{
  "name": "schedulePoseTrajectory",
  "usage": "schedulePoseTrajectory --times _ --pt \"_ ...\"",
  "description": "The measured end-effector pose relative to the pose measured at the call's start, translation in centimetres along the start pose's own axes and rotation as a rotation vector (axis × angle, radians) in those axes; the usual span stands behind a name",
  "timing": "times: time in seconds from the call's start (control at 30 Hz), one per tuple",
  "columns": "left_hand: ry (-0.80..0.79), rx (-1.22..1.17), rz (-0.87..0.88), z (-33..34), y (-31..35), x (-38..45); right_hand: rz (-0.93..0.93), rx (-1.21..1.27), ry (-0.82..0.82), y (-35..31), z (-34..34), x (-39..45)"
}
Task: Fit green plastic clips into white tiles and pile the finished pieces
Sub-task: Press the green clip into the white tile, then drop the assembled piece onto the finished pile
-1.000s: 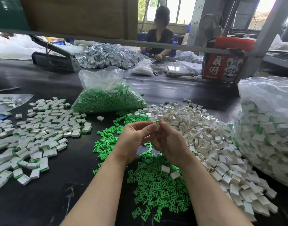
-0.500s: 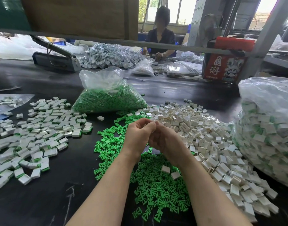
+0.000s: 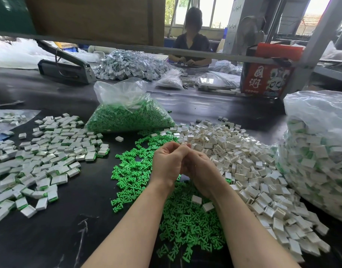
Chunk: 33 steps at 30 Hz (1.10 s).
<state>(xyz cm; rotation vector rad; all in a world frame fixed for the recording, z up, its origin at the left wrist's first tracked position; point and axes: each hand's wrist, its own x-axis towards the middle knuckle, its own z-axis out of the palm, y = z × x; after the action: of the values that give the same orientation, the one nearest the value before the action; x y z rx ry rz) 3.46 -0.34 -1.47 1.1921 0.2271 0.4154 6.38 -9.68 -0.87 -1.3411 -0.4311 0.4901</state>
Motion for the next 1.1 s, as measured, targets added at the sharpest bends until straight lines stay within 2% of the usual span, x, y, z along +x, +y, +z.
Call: schedulePoseTrajectory --times 0.67,0.93,1.1 --pt "-0.027 -0.019 -0.003 -0.3 0.0 0.0 0.02 -0.009 0.008 0.6 -0.1 0.5" --pt "-0.205 -0.095 -0.04 -2.1 0.5 0.6 -0.024 0.172 -0.118 1.1 -1.2 1.2" --pt "-0.246 -0.105 -0.046 -2.4 0.5 0.7 -0.007 0.165 -0.09 1.2 -1.3 1.5"
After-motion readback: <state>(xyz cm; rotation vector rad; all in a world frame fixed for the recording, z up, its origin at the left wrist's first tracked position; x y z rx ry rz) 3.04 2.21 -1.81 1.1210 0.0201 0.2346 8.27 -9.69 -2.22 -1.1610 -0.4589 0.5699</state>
